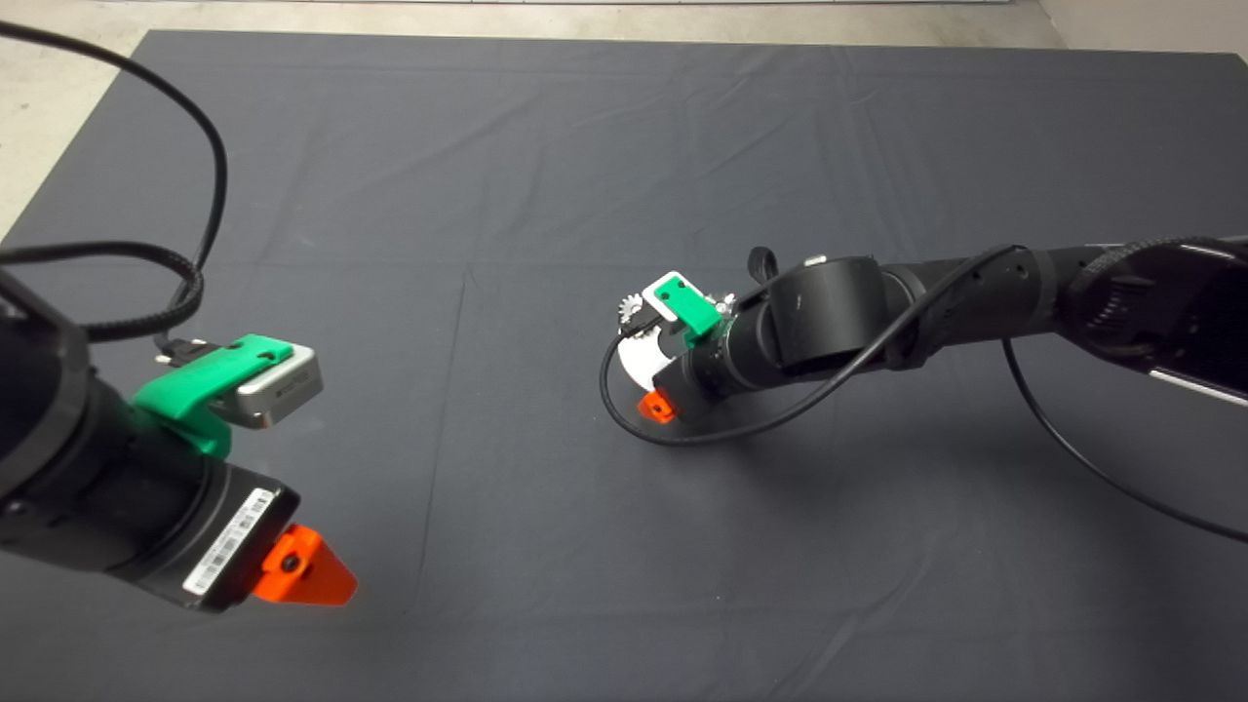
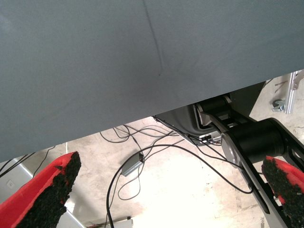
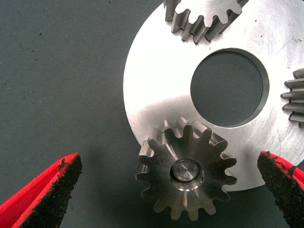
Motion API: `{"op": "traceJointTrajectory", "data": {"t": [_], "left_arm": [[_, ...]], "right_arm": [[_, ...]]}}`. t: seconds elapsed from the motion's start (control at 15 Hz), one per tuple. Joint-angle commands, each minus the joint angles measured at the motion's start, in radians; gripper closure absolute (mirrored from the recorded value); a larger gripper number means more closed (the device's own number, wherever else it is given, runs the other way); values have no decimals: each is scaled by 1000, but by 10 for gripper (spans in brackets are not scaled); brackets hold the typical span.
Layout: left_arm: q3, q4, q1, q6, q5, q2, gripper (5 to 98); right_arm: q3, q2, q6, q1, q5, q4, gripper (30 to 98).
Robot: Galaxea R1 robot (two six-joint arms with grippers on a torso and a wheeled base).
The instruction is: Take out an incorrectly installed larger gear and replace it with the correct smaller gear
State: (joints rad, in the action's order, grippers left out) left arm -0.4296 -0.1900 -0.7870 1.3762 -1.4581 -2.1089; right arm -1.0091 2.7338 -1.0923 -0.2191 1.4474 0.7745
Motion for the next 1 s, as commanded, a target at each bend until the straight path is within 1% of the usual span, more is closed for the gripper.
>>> {"op": "traceJointTrajectory", "data": {"t": [0.0, 0.27, 0.33, 0.4, 0.47, 0.73, 0.8, 0.87, 0.93], "left_arm": [[11, 4, -11, 4, 1, -3, 58], [14, 3, -11, 4, 2, -4, 58], [14, 3, -11, 4, 5, -7, 58], [14, 4, -11, 4, 14, -7, 58], [14, 4, -11, 4, 15, -6, 58], [14, 4, -11, 4, 15, -3, 58], [14, 4, -11, 4, 15, -3, 58], [14, 4, -11, 4, 15, -3, 58], [14, 4, -11, 3, 15, -3, 58]], "right_arm": [[12, -14, 5, -19, 2, 19, 308], [14, -52, 3, -17, 1, 20, 308], [14, -50, 3, -17, 1, 20, 308], [14, -48, 3, -19, 1, 20, 309], [14, -44, 3, -19, 2, 20, 326], [14, -38, -4, -19, 1, 20, 328], [14, -36, -4, -19, 0, 20, 336], [14, -36, -7, -19, 1, 20, 366], [14, -36, -10, -19, 1, 20, 381]]}}
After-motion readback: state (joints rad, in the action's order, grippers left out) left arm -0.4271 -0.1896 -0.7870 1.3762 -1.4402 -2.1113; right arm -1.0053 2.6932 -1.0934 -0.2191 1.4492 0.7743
